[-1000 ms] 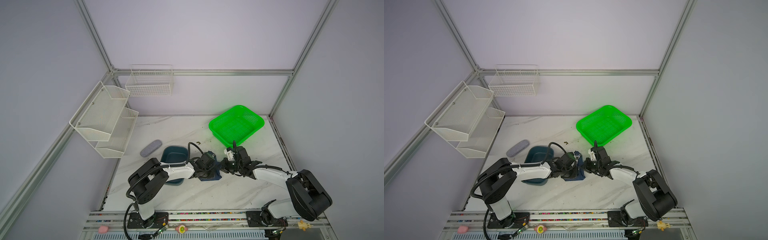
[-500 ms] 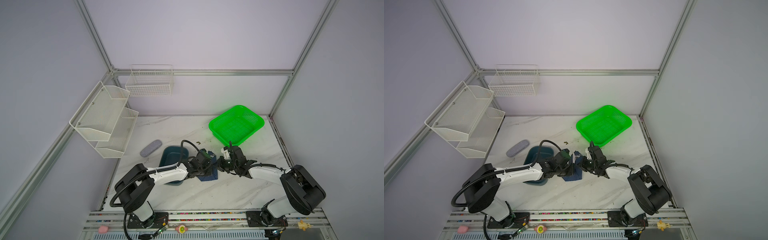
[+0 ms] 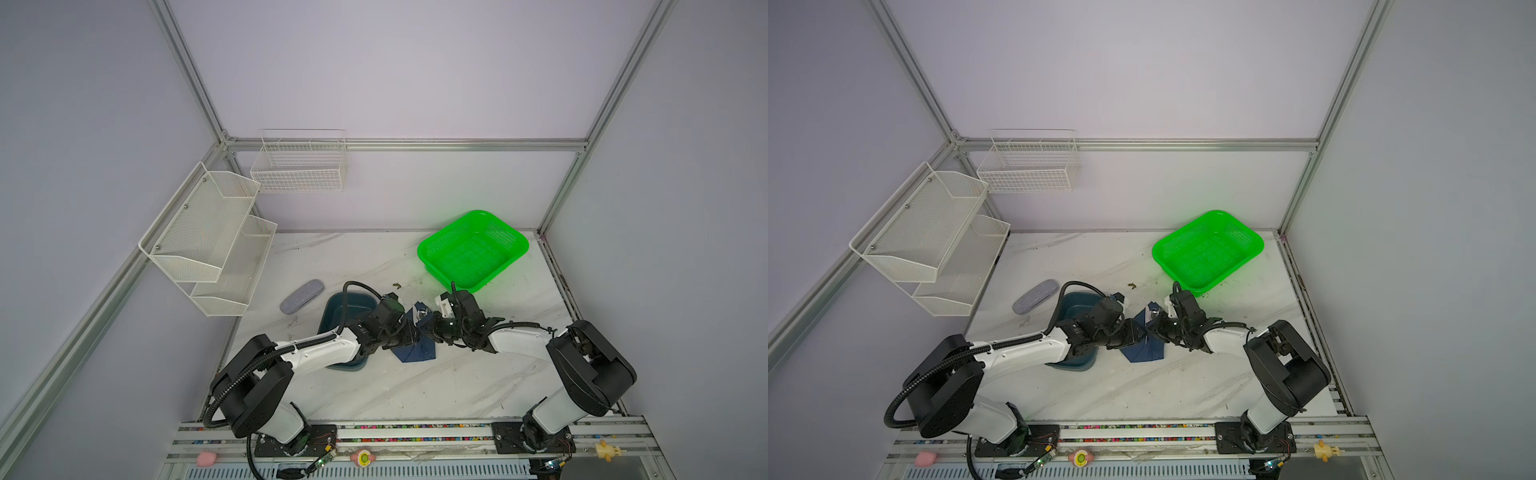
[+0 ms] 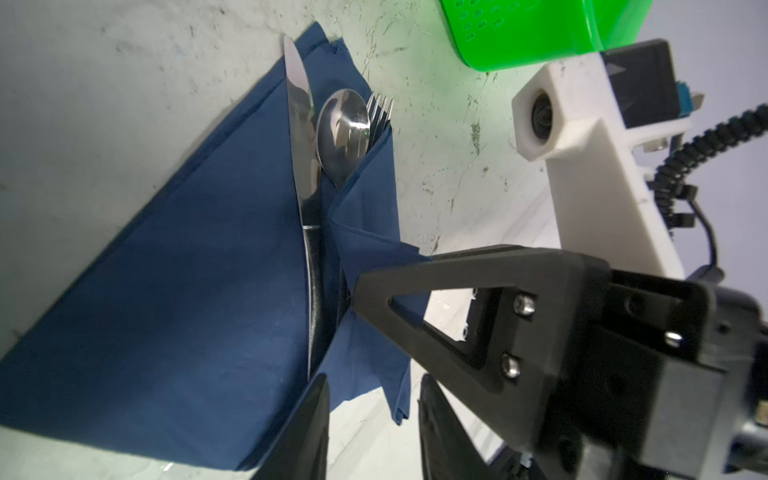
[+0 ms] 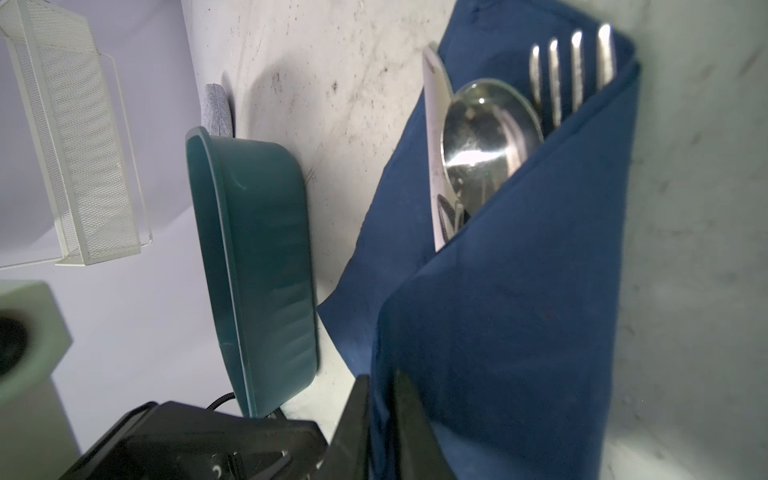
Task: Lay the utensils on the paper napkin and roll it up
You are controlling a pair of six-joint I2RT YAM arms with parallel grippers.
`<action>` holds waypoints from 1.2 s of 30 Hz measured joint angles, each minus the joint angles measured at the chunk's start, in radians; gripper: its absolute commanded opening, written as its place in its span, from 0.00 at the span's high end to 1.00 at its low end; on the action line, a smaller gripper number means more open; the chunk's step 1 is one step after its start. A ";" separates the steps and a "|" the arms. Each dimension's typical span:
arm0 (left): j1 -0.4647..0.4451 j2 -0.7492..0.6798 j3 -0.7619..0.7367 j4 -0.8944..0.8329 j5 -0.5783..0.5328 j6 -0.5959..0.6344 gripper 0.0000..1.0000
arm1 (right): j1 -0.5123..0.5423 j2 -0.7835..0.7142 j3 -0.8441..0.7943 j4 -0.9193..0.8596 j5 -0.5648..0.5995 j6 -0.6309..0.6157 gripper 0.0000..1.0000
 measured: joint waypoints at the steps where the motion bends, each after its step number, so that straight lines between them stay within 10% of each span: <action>1: 0.002 0.000 -0.007 0.018 0.013 -0.004 0.55 | 0.000 0.000 0.000 0.000 0.000 0.000 0.85; 36: -0.076 0.108 -0.084 0.189 0.027 0.004 0.57 | 0.003 0.005 0.016 0.001 0.013 0.015 0.90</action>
